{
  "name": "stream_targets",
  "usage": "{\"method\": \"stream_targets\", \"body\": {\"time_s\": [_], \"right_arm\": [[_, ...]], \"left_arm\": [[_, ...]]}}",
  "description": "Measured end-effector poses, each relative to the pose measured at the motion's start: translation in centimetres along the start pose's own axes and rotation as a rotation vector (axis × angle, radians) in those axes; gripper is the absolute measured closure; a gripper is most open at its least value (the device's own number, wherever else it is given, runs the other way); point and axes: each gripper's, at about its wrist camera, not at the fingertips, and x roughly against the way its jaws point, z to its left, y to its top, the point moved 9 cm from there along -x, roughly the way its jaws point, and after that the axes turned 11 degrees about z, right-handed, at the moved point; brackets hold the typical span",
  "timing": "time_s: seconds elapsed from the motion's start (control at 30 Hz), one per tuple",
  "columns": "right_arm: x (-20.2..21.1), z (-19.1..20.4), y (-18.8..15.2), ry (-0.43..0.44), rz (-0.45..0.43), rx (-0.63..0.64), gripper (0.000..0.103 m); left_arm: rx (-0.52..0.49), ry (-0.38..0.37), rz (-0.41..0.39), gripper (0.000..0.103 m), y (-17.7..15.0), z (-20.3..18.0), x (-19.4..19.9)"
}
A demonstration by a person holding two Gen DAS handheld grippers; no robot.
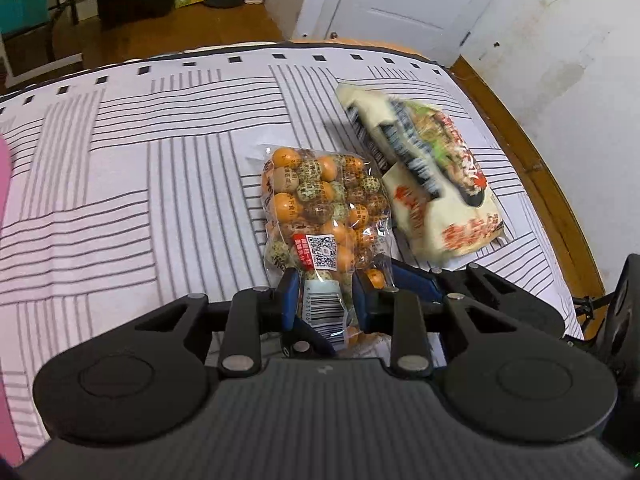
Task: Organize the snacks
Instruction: 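Close the left gripper on the quail egg bag while the right gripper grips it too, then lift the quail egg bag and carry it over the pink box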
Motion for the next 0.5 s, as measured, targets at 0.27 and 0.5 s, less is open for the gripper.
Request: {"method": "stream_targets", "body": {"time_s": [0.27,0.5], "right_arm": [[2.6,2.6,-1.7,0.033,0.005,0.070,0.024],[5.2,5.9,-4.0,0.068,0.072,0.149,0.024]], "left_arm": [[0.005,0.039,0.001,0.076,-2.5,0.1,2.8],[0.076,0.041,-0.001,0.076,-6.3,0.7,5.2]]}}
